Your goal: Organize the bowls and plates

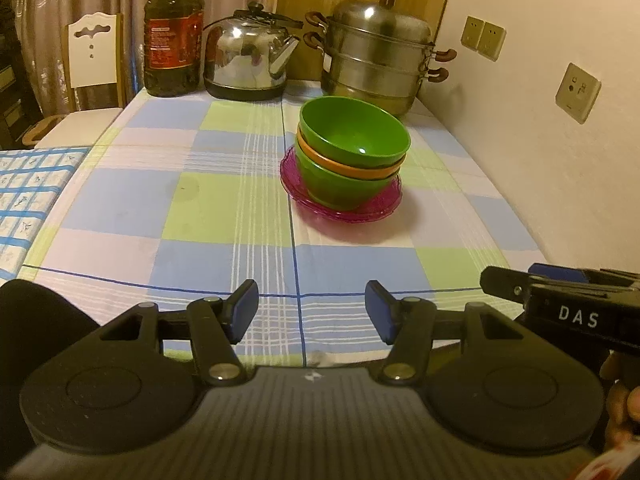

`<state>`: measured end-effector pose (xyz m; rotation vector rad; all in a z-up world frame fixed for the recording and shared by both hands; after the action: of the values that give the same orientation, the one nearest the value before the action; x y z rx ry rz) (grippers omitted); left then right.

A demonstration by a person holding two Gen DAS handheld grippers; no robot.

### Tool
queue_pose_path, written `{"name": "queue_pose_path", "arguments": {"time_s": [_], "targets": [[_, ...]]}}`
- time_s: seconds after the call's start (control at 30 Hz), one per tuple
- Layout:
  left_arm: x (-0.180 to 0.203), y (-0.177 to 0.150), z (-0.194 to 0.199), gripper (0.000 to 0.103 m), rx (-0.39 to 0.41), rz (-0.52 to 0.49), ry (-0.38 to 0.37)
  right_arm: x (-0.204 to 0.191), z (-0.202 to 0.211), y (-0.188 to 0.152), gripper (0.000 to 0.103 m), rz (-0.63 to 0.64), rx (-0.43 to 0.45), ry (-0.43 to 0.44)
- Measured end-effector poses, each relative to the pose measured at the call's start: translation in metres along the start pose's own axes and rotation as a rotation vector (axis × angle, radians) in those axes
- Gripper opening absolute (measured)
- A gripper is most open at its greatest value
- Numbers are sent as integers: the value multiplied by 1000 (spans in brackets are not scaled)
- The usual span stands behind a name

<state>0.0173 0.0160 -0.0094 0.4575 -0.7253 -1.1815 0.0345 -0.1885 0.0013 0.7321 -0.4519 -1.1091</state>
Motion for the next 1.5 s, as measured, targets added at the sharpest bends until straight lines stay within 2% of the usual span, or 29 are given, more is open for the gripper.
{"name": "queue_pose_path", "arguments": {"time_s": [0.47, 1.5], "targets": [[6, -8, 18, 59, 20, -3, -16, -3, 19, -13, 58, 1, 3, 6], [9, -14, 17, 59, 5, -5, -21, 0, 24, -16, 58, -29, 11, 3]]}}
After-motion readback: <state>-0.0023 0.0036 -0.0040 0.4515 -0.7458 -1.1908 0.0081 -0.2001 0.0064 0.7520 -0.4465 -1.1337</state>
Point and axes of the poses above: each gripper's, at about its wrist camera, not at the fingertips, and z roughly against the way its jaws point, x to its right, y to its top, the point moved 1 cm from there along -z, roughly the way its jaws point, and after that the axes turned 10 degrees about z, right-handed, at the moved point
